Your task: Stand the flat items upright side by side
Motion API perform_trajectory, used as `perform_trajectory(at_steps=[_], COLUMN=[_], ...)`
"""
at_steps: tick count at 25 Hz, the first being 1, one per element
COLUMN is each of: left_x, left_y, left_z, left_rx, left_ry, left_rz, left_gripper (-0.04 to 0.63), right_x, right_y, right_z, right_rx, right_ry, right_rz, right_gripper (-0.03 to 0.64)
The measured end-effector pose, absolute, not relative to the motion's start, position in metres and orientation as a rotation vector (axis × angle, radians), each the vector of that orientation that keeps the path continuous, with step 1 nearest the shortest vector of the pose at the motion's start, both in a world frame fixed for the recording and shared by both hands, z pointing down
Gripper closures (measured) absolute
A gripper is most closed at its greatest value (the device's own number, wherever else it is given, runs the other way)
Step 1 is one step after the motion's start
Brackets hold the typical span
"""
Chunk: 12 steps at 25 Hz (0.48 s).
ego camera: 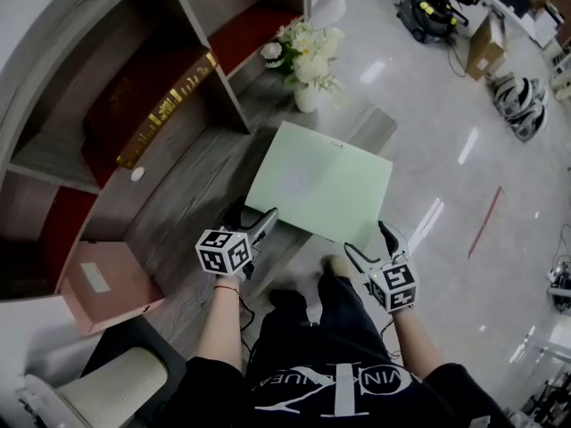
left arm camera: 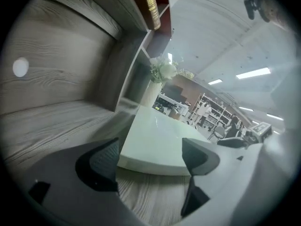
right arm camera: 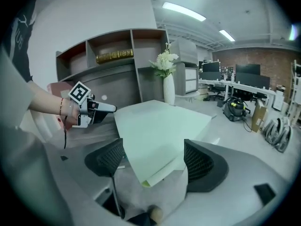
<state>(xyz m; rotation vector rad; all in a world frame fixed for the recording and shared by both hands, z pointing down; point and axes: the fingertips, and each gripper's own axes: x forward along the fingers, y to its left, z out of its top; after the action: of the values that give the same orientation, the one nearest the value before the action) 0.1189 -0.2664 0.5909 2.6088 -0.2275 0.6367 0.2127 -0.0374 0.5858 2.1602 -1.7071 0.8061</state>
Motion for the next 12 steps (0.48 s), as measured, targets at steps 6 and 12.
perform_trajectory(at_steps=[6, 12], left_x=[0.127, 0.116], left_y=[-0.275, -0.269], left_z=[0.599, 0.594], left_rx=[2.593, 2.626], left_ry=[-0.300, -0.340], left_rz=[0.603, 0.589], left_gripper=[0.198, 0.265], right_x=[0.208, 0.202], right_y=[-0.027, -0.026], right_z=[0.604, 0.626], right_rx=[2.134, 1.992], right_ry=[-1.723, -1.720], right_rz=[0.918, 0.910], right_gripper=[0.143, 0.205])
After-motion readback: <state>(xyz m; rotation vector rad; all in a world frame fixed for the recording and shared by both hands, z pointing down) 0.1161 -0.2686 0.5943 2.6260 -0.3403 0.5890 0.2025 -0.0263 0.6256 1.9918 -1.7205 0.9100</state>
